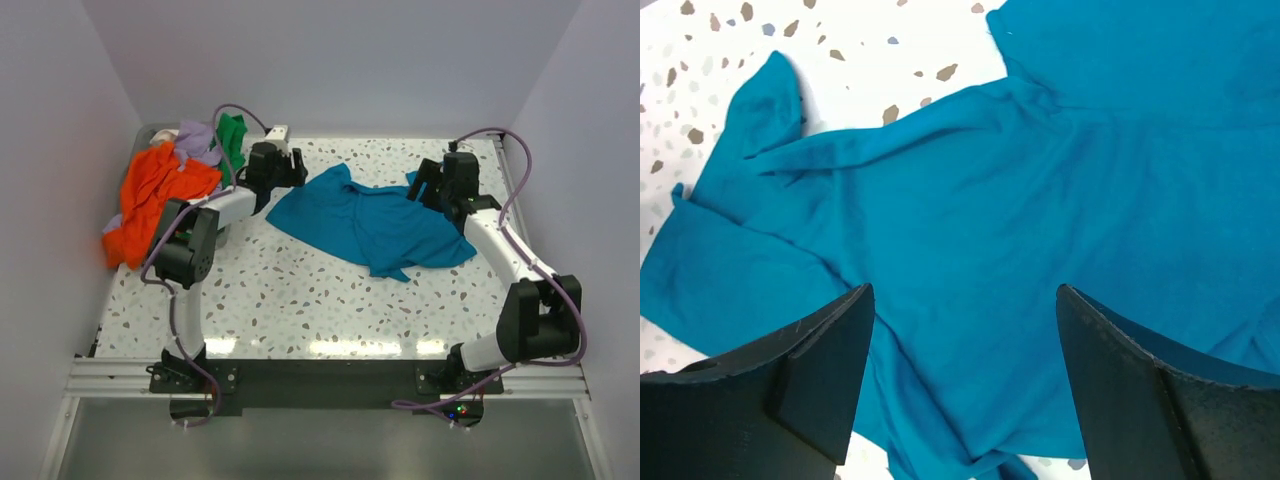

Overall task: Fold and stack the t-shirts
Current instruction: Flatten the tshirt out

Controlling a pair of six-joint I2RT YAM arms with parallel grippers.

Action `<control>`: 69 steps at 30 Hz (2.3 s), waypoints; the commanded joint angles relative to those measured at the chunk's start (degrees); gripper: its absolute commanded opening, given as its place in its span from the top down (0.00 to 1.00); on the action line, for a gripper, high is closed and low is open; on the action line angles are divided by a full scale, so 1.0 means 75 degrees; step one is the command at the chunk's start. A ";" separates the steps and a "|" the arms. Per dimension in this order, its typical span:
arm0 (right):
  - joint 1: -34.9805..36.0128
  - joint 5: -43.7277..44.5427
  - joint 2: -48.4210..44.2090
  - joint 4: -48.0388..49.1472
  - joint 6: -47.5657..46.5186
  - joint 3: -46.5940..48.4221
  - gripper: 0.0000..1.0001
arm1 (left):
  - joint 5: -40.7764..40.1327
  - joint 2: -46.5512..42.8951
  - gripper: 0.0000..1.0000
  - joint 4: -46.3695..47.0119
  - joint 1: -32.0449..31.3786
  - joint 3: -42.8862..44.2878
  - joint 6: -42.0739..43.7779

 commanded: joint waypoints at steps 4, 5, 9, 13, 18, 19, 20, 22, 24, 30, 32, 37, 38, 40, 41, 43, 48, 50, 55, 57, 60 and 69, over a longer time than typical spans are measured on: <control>-0.0017 -0.0598 -0.0332 0.0661 0.0008 -0.0121 0.23 | -0.0400 0.1102 0.35 -0.1258 -0.0089 0.1785 0.0364; -0.0028 -0.0599 -0.0344 0.0673 0.0008 -0.0121 0.23 | -0.0400 0.1324 0.35 -0.1388 -0.0112 0.1937 0.0422; -0.0028 -0.0645 -0.0403 0.0708 -0.0015 -0.0179 0.23 | -0.0714 0.1735 0.35 -0.2160 -0.0182 0.2640 0.0516; -0.0028 -0.0634 -0.0461 0.0720 -0.0027 -0.0226 0.23 | -0.0904 0.1935 0.36 -0.2605 -0.0241 0.2853 0.0609; -0.0028 -0.0645 -0.0438 0.0743 -0.0003 -0.0250 0.22 | -0.0986 0.2017 0.38 -0.2842 -0.0311 0.2935 0.0703; -0.0017 -0.0634 -0.0449 0.0743 0.0008 -0.0261 0.22 | -0.1021 0.2017 0.38 -0.2866 -0.0334 0.2946 0.0750; -0.0028 -0.0645 -0.0473 0.0755 0.0020 -0.0285 0.22 | -0.1033 0.2052 0.42 -0.2878 -0.0335 0.2958 0.0762; -0.0017 -0.0645 -0.0496 0.0767 0.0032 -0.0332 0.22 | -0.0998 0.2099 0.48 -0.2983 -0.0335 0.3016 0.0809; -0.0028 -0.0634 -0.0578 0.0767 0.0032 -0.0379 0.22 | -0.0998 0.2134 0.62 -0.2995 -0.0335 0.3029 0.0832; -0.0017 -0.0645 -0.0882 0.0673 0.0008 -0.0589 0.22 | -0.0963 0.1936 0.94 -0.2750 -0.0335 0.2724 0.0856; -0.0028 -0.0891 -0.1000 0.0626 0.0032 -0.0718 0.22 | -0.0974 0.1597 1.00 -0.2539 -0.0335 0.2328 0.0833; 0.0404 -0.0928 -0.1129 0.0322 0.0079 -0.1046 0.23 | -0.1384 0.0077 1.00 -0.1414 -0.0218 0.1097 0.0750; 0.0603 -0.0683 -0.1118 0.0066 0.0067 -0.1070 0.23 | -0.1466 -0.0160 1.00 -0.1297 -0.0171 0.0724 0.0739; 0.1235 -0.0006 -0.1071 -0.0170 0.0067 -0.1186 0.23 | -0.1455 -0.0768 1.00 -0.1027 0.0027 0.0219 0.0750; 0.1504 0.0103 -0.1082 -0.0229 0.0137 -0.1292 0.23 | -0.1350 -0.0946 1.00 -0.0957 0.0110 0.0088 0.0750; 0.1612 0.0128 -0.1187 -0.0148 0.0348 -0.1772 0.27 | -0.1256 -0.1297 1.00 -0.0956 0.0344 -0.0204 0.0832; 0.1741 0.0234 -0.1866 -0.0428 0.0629 -0.2593 0.28 | -0.0882 -0.1931 1.00 -0.0570 0.1023 -0.0955 0.0645; 0.1776 0.0361 -0.2124 -0.0627 0.0688 -0.2909 0.28 | -0.0752 -0.2130 1.00 -0.0534 0.1165 -0.1119 0.0563; 0.1776 0.0269 -0.2056 -0.0394 0.0887 -0.3530 0.31 | -0.0553 -0.2377 1.00 -0.0394 0.1283 -0.1319 0.0539; 0.1765 0.0059 -0.1799 -0.0102 0.0980 -0.3624 0.32 | -0.0378 -0.2354 1.00 -0.0382 0.1282 -0.1342 0.0539; 0.1800 -0.0467 -0.1610 0.0367 0.1028 -0.3718 0.36 | -0.0365 -0.2307 1.00 -0.0405 0.1283 -0.1342 0.0563; 0.2268 -0.1126 -0.1013 0.1410 0.1122 -0.3637 0.38 | -0.0224 -0.2155 1.00 -0.0417 0.1283 -0.1284 0.0563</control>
